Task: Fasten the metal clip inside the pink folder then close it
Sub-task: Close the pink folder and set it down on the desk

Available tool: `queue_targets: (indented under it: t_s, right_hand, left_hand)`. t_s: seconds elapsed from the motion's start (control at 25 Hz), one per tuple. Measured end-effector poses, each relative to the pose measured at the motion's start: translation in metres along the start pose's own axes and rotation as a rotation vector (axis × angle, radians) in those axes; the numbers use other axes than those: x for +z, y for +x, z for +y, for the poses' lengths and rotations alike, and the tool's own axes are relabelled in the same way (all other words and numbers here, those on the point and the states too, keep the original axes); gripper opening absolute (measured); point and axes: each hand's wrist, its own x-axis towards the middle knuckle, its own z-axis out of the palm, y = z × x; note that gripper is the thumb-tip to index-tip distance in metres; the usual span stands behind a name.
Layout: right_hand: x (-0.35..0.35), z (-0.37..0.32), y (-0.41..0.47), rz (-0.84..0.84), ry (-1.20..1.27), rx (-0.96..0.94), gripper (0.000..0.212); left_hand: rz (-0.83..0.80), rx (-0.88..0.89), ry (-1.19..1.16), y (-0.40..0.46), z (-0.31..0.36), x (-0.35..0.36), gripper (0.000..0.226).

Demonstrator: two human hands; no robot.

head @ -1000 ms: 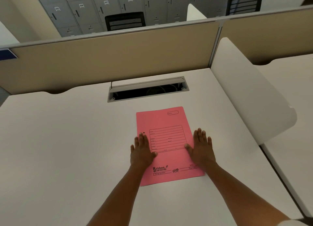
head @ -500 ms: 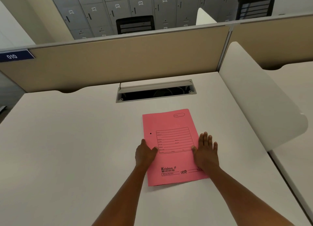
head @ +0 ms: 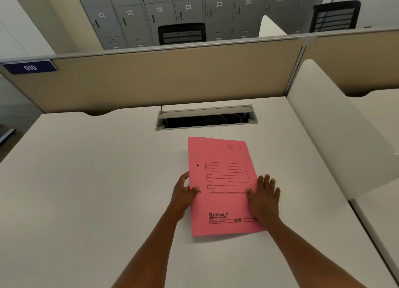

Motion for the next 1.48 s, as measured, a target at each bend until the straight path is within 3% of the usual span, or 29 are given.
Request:
queue_targets:
  t_s: [0.24,0.56,1.0,1.48]
  right_hand:
    - [-0.003,-0.018,-0.003,0.114,0.239,-0.066,0.065]
    - [-0.019,-0.067,-0.001,-0.081,0.750,-0.088,0.054]
    - [-0.013,-0.194,0.008,-0.278,0.710,-0.260,0.053]
    - [0.003,-0.349,0.071,-0.268,0.619,-0.417,0.054]
  left_hand:
    - [-0.038,0.011,-0.077,0.003,0.001,-0.028,0.047]
    - [0.023,0.009,-0.079,0.003,-0.004,-0.086,0.049]
    - [0.295,0.068,0.276,0.011,0.004,-0.196,0.043]
    - [0.486,0.086,0.479,0.095,0.033,-0.313,0.043]
